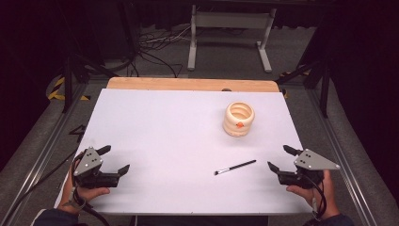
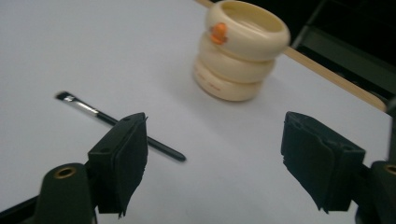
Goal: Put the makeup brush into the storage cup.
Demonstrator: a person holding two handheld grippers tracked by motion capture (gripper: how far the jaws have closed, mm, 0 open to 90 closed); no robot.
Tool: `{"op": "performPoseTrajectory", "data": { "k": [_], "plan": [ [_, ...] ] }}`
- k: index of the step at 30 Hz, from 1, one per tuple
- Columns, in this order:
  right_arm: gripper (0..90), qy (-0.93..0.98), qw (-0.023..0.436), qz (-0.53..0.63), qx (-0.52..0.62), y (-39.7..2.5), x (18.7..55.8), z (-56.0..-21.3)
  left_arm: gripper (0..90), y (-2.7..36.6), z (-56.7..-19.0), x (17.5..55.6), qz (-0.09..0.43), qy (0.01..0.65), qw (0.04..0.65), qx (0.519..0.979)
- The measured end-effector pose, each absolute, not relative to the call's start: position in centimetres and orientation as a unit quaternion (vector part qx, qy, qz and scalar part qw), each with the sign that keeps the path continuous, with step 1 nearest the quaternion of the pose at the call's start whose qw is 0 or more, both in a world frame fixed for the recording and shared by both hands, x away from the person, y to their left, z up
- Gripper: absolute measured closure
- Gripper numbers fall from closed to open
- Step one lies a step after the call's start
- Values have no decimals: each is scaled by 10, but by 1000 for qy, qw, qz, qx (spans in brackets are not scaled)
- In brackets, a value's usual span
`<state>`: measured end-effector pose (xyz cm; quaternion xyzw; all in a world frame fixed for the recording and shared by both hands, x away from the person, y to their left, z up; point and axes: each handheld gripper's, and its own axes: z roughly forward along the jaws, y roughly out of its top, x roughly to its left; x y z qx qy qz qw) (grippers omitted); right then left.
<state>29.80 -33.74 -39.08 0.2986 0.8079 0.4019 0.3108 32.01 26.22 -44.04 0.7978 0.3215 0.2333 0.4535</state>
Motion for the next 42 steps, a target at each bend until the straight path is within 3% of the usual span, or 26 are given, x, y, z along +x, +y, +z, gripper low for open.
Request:
{"op": "performPoseTrajectory", "data": {
  "k": [11,21,42],
  "plan": [
    [342,923,222,292,117,-257,325,-370,63,263,-440,319,235,321,454,797],
    [474,973,156,170,24,-199,349,-387,63,268,-441,314,234,322,455,796],
    [742,994,80,80,-10,-166,376,-421,63,270,-442,313,230,325,451,799]
  ]
}}
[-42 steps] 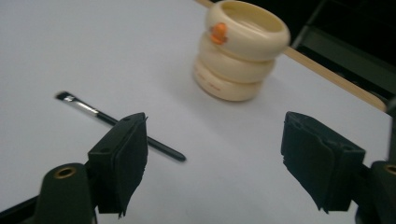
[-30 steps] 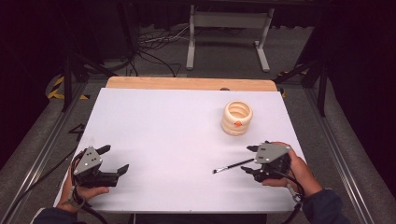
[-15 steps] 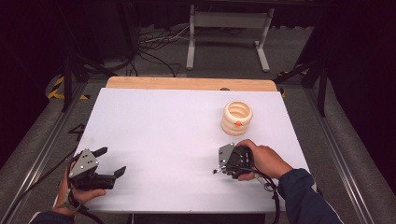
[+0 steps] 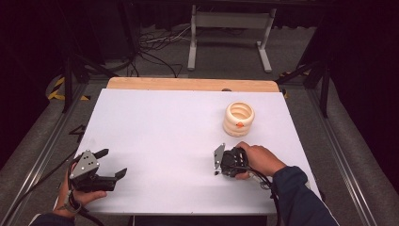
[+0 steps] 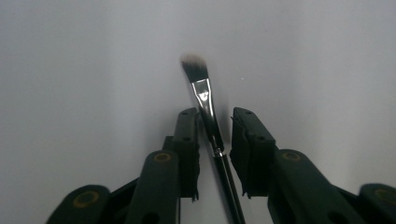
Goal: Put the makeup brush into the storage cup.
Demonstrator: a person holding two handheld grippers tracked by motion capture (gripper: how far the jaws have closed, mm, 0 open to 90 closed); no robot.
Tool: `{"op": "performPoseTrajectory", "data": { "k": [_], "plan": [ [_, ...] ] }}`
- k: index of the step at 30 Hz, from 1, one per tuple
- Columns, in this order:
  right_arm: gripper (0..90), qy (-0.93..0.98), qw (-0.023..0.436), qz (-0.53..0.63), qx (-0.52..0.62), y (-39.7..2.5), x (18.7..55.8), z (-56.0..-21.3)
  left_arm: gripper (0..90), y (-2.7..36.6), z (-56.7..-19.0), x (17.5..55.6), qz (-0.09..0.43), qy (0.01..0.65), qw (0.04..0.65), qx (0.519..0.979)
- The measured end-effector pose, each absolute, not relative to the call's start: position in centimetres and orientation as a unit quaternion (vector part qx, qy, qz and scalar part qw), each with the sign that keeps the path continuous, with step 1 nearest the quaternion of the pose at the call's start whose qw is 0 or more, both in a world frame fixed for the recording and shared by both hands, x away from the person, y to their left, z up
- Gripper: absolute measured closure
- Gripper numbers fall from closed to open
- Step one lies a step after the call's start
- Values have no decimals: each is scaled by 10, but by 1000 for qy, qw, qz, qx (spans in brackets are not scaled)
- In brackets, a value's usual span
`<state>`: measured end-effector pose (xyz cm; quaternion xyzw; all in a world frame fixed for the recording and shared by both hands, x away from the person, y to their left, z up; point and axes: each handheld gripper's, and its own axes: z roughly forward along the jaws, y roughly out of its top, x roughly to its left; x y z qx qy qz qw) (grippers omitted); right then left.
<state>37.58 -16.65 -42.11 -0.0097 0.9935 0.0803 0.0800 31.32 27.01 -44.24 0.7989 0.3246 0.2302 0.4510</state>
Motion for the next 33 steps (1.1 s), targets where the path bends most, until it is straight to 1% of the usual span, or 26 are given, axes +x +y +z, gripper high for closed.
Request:
{"op": "performPoseTrajectory", "data": {
  "k": [1,4,11,17,18,19,22,28,33],
  "plan": [
    [755,994,75,79,-9,-167,377,-421,63,270,-443,313,229,324,452,799],
    [828,995,60,78,-11,-166,378,-421,63,269,-443,313,227,324,450,800],
    [840,994,72,85,-18,-168,374,-422,63,269,-443,314,226,325,449,801],
    [842,987,106,123,4,-180,370,-416,64,269,-443,314,225,328,449,800],
    [842,987,106,123,4,-180,370,-416,64,269,-443,314,226,327,450,800],
    [842,980,125,155,17,-186,369,-408,64,270,-443,314,224,328,451,799],
    [843,967,146,204,32,-197,371,-399,64,270,-443,314,224,328,451,799],
    [843,921,196,322,101,-225,370,-378,64,270,-443,314,226,329,452,798],
    [843,893,217,371,136,-239,369,-369,64,271,-443,314,226,329,452,798]
  ]
}}
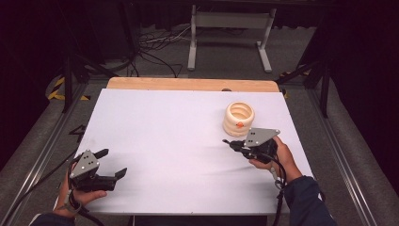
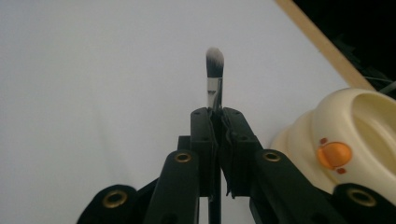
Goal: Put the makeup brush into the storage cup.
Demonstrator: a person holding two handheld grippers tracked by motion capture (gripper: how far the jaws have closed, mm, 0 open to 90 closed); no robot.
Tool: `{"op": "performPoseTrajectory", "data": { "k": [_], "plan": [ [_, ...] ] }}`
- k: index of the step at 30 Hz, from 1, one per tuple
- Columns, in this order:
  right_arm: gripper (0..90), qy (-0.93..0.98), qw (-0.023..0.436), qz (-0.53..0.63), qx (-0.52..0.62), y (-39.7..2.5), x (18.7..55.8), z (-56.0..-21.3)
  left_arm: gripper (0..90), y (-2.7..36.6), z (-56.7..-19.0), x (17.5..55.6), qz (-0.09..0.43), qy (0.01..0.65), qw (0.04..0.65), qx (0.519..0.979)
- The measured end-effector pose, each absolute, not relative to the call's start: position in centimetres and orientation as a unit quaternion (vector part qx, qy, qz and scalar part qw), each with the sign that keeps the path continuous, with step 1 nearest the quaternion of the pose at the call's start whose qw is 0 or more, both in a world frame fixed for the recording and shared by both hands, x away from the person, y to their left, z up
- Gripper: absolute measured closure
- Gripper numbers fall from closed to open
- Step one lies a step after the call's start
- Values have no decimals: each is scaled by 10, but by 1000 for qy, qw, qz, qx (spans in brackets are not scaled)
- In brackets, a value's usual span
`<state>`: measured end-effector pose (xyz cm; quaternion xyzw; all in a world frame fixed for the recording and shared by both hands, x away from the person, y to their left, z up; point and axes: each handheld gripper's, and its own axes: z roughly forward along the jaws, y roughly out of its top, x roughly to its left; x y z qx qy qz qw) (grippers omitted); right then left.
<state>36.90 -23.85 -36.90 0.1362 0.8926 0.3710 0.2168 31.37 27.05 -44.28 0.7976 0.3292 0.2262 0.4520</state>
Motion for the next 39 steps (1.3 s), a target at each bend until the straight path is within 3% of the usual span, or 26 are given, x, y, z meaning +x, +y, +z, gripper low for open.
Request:
{"op": "performPoseTrajectory", "data": {
  "k": [12,39],
  "plan": [
    [843,824,241,473,196,-258,365,-354,64,272,-442,313,227,330,455,795],
    [843,759,280,540,232,-275,369,-324,65,279,-435,308,258,336,489,763]
  ]
}}
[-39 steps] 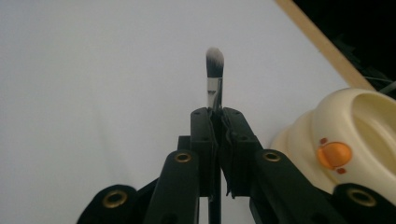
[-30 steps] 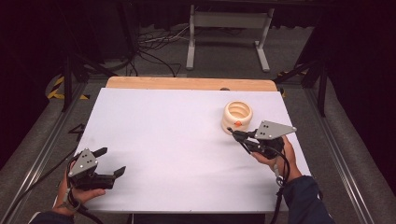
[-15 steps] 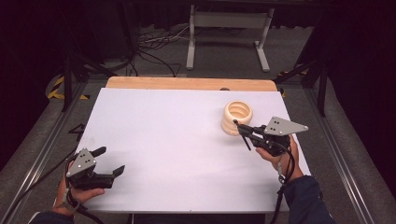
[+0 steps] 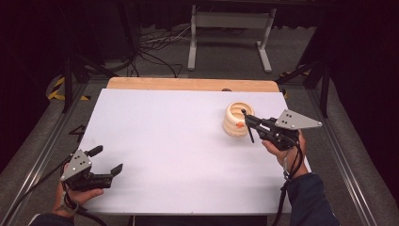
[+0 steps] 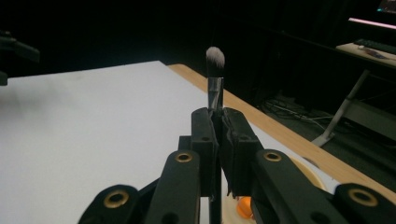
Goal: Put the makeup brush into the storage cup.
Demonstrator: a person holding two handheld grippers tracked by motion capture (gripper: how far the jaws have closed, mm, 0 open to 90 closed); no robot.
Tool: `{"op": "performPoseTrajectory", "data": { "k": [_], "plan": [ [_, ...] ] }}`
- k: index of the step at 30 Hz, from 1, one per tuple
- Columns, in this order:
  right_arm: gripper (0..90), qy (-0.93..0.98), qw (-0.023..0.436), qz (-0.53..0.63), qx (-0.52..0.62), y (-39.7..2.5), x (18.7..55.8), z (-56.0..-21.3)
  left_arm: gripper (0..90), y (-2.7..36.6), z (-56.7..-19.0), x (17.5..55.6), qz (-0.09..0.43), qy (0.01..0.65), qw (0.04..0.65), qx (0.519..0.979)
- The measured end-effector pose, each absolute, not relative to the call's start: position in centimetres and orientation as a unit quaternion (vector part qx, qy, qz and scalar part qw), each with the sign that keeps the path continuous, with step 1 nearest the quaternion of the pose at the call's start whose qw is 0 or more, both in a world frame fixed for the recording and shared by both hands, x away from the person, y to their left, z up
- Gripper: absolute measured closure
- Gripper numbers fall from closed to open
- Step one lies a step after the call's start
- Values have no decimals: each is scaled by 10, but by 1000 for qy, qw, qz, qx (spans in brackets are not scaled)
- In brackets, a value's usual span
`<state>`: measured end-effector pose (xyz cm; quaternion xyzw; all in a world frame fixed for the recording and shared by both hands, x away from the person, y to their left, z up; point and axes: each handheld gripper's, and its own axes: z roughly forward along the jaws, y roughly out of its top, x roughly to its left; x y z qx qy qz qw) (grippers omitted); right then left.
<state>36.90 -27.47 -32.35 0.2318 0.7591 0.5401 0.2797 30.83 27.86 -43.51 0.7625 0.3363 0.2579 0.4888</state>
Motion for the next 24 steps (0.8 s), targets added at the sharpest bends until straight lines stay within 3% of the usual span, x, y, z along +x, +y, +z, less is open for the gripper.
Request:
{"op": "performPoseTrajectory", "data": {
  "k": [24],
  "plan": [
    [843,696,310,581,287,-280,404,-309,71,280,-434,308,256,334,498,759]
  ]
}}
